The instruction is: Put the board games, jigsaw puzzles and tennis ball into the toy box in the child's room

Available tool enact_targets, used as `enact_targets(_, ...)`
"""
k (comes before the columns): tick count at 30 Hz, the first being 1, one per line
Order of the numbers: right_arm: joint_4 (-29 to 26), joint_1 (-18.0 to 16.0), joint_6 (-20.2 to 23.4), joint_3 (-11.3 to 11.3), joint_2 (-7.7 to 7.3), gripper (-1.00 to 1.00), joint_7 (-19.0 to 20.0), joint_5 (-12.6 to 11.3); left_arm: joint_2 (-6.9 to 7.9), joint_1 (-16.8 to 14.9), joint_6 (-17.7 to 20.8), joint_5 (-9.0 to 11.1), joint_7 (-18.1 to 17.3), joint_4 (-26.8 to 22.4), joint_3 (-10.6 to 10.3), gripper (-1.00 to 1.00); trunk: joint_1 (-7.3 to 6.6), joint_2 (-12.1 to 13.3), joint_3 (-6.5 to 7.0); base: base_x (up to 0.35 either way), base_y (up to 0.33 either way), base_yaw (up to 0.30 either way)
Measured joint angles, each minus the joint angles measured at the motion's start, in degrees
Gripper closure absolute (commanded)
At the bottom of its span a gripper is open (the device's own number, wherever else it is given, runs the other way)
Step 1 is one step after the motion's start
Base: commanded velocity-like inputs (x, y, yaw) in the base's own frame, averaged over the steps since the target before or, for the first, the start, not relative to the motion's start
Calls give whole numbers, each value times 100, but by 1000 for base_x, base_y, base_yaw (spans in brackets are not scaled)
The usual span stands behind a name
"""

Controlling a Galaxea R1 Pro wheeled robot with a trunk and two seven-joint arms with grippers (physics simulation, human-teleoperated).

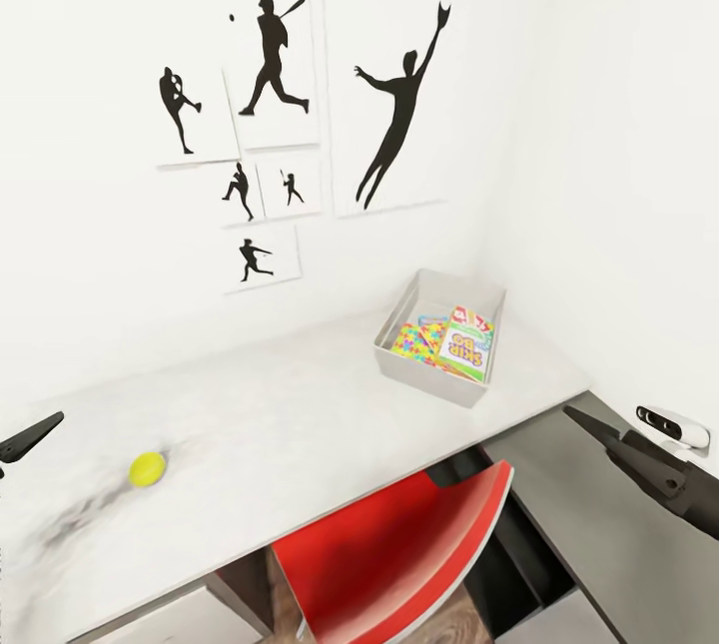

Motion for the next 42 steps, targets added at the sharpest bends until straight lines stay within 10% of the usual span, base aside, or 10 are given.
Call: enact_targets(42,18,10,-218,-185,0,-100,7,18,-13,1,-9,0,0,1,-7,-100,0,1,388,0,-6,78)
